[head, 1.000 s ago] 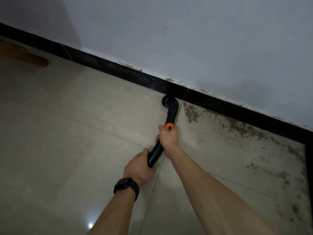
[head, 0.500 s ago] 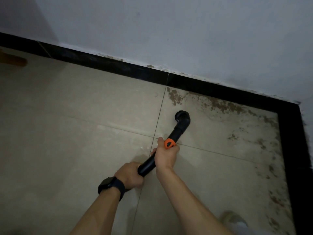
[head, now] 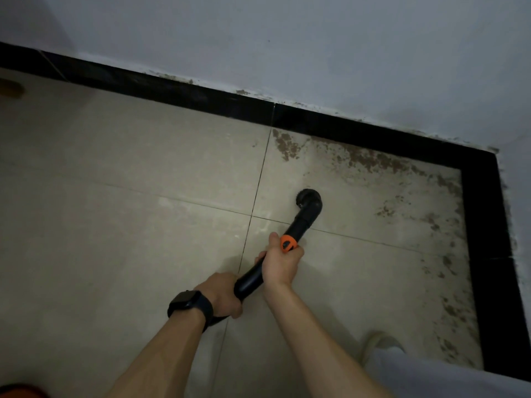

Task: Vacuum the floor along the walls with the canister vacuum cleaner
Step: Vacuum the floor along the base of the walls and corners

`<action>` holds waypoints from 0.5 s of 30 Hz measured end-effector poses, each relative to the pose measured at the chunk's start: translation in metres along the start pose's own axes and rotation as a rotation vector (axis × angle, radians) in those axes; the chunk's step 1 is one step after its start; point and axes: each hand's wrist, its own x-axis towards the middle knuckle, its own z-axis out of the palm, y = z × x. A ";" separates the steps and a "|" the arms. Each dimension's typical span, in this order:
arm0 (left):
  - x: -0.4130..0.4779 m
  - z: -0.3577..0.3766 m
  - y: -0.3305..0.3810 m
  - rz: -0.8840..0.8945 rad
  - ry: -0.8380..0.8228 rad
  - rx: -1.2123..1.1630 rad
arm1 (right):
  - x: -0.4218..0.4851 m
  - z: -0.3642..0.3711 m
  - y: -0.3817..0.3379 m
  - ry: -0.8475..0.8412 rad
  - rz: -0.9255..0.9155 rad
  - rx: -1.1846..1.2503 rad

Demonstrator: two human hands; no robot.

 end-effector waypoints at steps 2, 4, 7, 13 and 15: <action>0.002 0.000 0.011 0.026 0.041 -0.033 | 0.010 0.000 -0.012 -0.010 -0.022 -0.009; 0.006 -0.002 0.020 0.052 0.072 -0.065 | 0.019 0.000 -0.021 -0.011 -0.042 -0.017; 0.010 -0.006 0.029 0.074 0.111 -0.095 | 0.028 0.001 -0.031 -0.005 -0.058 -0.009; 0.016 -0.002 0.037 0.140 0.241 -0.086 | 0.043 0.002 -0.043 -0.019 -0.081 -0.036; 0.017 -0.001 0.040 0.165 0.283 -0.084 | 0.049 0.003 -0.047 -0.017 -0.086 -0.042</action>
